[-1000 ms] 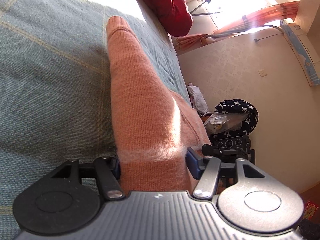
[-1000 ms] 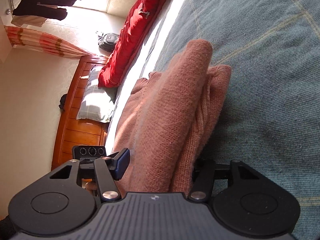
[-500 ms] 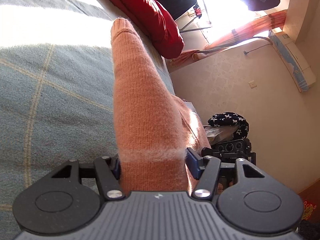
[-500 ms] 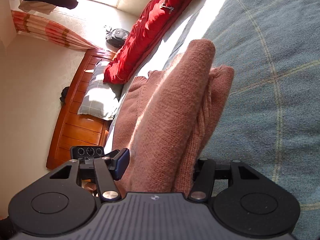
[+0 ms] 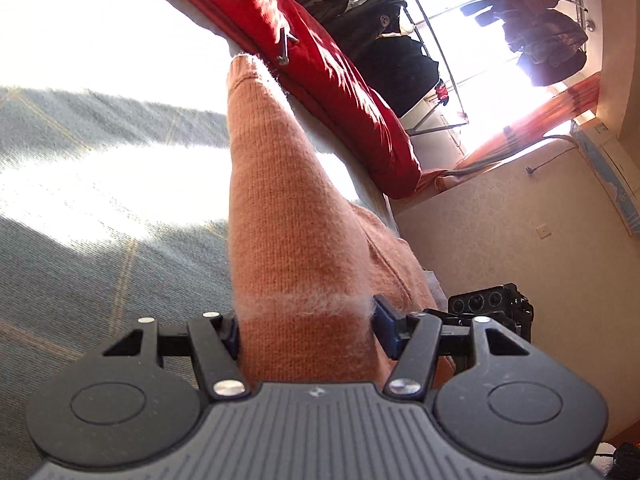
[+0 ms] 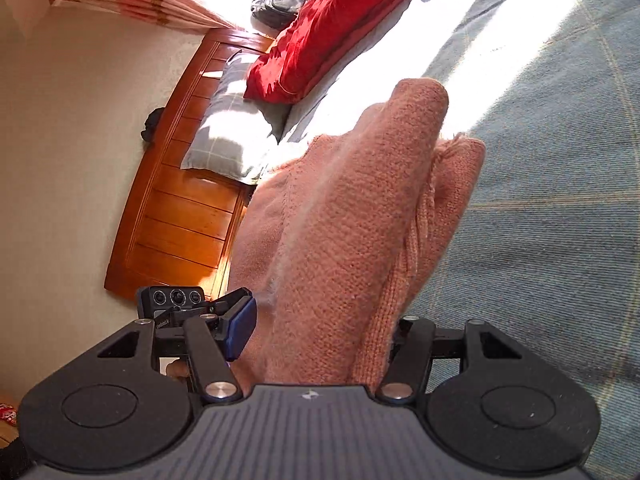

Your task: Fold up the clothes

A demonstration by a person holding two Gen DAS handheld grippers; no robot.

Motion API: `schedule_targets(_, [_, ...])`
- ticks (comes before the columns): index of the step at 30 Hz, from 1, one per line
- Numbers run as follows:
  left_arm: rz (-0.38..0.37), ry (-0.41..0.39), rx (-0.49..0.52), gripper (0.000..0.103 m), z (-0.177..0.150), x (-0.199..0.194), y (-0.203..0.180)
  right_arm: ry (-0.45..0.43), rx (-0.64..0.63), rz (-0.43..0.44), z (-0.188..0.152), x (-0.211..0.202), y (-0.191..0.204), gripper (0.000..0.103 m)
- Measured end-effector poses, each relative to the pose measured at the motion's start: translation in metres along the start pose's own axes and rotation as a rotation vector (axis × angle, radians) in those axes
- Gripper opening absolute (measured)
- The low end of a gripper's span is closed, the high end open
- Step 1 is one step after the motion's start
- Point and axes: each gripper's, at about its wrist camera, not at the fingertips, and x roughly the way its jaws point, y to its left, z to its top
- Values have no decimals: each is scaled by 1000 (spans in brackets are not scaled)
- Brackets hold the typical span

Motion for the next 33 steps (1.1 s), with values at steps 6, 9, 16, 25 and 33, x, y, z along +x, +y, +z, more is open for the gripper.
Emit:
schedule_targets(6, [107,-107,-12,57,21,-64,29,93,-50,28,15,82,32,65])
schedule_targets(9, [152,-157,-25,55,33,-93,43,136,-59,61,22,121,42,65])
schedule_targets(16, [268,-219,-65,53,58,-135,80,197,-67,104,21,205,56,65])
schedule_targets(25, [335,-229,-111,53,75,-147,124,233,-56,72,-3,263,53,65])
schedule_targets(33, [330,-227,-128,53,85,-157,148,255,-47,71,-9,277,46,67])
